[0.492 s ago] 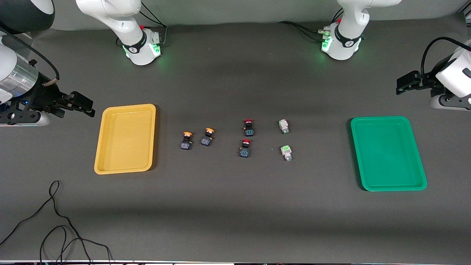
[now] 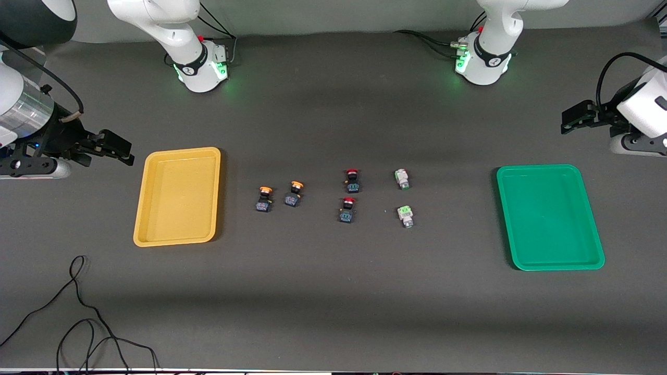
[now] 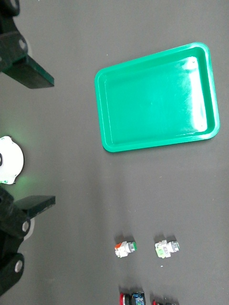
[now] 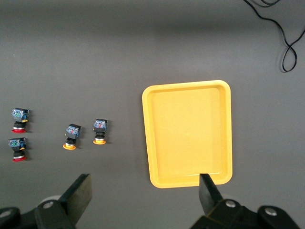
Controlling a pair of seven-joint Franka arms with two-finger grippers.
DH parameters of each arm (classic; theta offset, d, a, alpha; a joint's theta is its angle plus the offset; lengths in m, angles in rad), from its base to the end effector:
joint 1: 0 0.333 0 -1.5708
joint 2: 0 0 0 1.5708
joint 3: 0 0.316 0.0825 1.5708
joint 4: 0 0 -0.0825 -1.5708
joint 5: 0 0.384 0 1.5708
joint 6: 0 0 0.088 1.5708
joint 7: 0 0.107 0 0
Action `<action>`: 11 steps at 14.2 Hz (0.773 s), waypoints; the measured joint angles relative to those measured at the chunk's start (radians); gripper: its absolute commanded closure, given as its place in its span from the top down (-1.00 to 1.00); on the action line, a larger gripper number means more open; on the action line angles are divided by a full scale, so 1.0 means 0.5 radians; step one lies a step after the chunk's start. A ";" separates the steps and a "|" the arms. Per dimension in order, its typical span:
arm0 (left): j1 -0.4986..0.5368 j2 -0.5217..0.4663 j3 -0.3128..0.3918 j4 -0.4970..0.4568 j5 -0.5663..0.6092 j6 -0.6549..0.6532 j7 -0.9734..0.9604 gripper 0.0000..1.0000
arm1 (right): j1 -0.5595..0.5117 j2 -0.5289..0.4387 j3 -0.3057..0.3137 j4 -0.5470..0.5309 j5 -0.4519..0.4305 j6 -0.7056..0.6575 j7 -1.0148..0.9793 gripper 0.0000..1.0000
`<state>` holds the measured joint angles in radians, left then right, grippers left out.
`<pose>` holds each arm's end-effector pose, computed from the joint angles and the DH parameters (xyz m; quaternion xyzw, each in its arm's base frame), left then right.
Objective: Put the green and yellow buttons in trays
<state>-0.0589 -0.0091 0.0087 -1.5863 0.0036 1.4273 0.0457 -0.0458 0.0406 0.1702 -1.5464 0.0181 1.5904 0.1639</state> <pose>0.5345 -0.0264 0.6108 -0.9961 0.0477 0.0749 0.0019 0.5644 0.0705 0.6153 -0.9997 0.0200 -0.0002 0.0126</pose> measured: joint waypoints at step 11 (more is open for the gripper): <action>0.000 0.000 0.000 0.001 0.000 0.003 0.001 1.00 | 0.008 0.001 -0.001 0.000 0.000 -0.051 0.005 1.00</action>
<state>-0.0589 -0.0092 0.0085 -1.5858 0.0035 1.4287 0.0463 -0.0417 0.0410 0.1697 -1.5465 0.0181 1.5650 0.1664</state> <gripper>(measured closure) 0.000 0.000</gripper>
